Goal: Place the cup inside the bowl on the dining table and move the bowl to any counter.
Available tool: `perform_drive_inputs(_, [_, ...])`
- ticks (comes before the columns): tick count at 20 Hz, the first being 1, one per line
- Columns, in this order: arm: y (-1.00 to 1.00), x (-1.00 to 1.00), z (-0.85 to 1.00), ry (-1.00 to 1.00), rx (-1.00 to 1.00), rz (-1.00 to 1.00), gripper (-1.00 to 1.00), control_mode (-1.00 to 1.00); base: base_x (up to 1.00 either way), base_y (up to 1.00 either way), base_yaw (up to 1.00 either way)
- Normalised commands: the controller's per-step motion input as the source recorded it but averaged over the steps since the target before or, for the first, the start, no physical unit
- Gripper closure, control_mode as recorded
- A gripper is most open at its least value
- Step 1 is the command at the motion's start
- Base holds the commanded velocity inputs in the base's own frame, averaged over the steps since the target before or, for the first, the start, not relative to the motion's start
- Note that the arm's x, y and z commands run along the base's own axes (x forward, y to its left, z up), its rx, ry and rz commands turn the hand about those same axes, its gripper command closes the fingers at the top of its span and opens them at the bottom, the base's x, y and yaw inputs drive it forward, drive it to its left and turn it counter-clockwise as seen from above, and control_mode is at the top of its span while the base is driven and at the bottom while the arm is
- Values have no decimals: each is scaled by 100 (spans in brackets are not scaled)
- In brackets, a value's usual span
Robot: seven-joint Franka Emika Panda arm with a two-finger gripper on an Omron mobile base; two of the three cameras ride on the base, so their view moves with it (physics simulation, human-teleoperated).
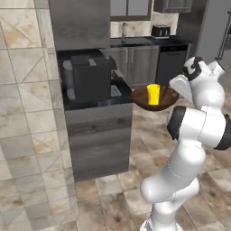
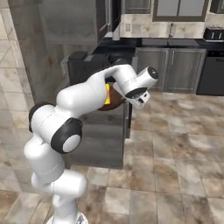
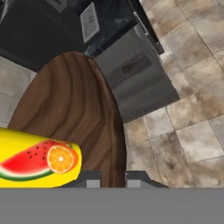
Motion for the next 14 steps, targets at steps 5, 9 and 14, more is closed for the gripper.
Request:
perform_drive_inputs(5, [0, 0, 0, 0, 0, 0, 100, 100, 83, -31, 0])
perform_drive_inputs(9, [0, 0, 0, 0, 0, 0, 100, 100, 67, -49, 0])
perform_drive_inputs(14, [0, 0, 0, 0, 0, 0, 100, 100, 40, -73, 0])
